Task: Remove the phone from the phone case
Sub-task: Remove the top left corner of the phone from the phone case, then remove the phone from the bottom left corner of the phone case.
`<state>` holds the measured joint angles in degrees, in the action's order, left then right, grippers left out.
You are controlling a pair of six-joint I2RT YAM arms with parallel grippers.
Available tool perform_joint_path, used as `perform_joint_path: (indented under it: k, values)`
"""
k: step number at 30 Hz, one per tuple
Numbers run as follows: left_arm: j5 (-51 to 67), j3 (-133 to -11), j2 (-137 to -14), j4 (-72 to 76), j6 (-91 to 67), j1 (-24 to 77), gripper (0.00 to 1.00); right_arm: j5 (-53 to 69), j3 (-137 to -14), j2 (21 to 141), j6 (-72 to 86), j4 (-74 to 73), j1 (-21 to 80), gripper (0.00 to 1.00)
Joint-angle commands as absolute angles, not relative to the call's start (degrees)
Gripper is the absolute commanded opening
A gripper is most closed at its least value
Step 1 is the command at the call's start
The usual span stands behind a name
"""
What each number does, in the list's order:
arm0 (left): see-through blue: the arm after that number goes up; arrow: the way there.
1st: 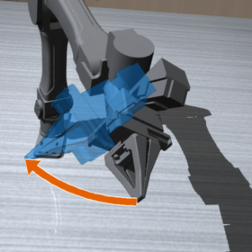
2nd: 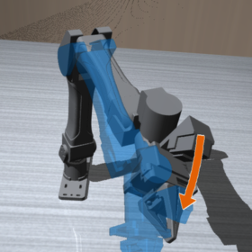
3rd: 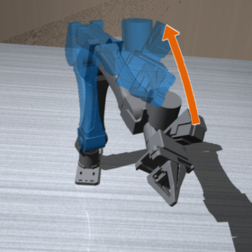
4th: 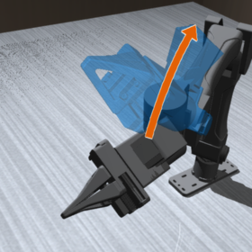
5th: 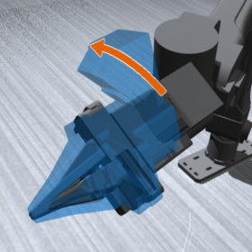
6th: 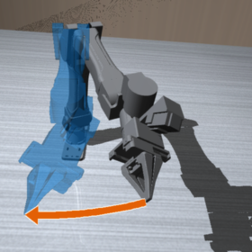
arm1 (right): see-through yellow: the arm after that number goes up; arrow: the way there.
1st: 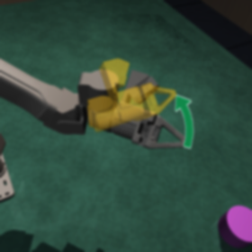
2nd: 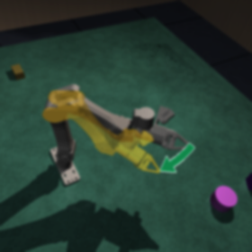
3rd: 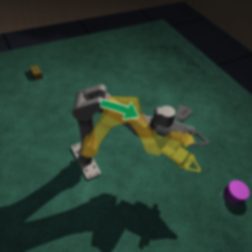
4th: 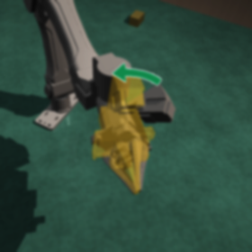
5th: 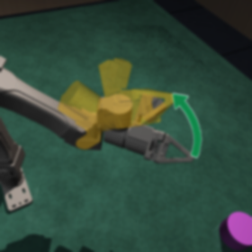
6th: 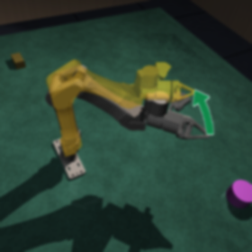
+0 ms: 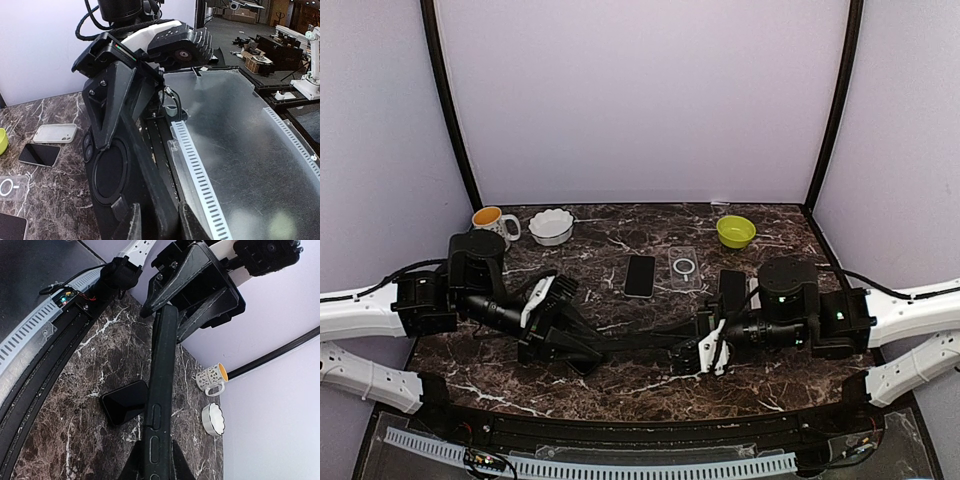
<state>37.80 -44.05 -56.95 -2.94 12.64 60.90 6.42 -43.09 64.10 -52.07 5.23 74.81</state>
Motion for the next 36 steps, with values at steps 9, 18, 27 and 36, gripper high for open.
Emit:
perform_joint_path:
  k: [9, 18, 27, 36]
  values:
    - [39.71, -45.59, -59.09, -4.68, 6.32, 61.44, 0.24, 0.19, -40.59, 63.71, -67.56, 26.22, 82.93, 0.00]
    - [40.68, -47.14, -56.58, -7.71, 8.74, 61.44, 0.82, 2.31, -37.89, 62.81, -55.78, 30.34, 83.62, 0.00]
    - [37.80, -46.01, -47.36, -10.08, 12.64, 61.44, 0.86, -4.15, -34.61, 62.06, -36.48, 35.39, 82.76, 0.00]
    - [33.57, -44.71, -44.15, -5.62, 14.08, 61.44, 0.70, 4.42, -37.52, 57.18, -14.71, 35.83, 77.82, 0.00]
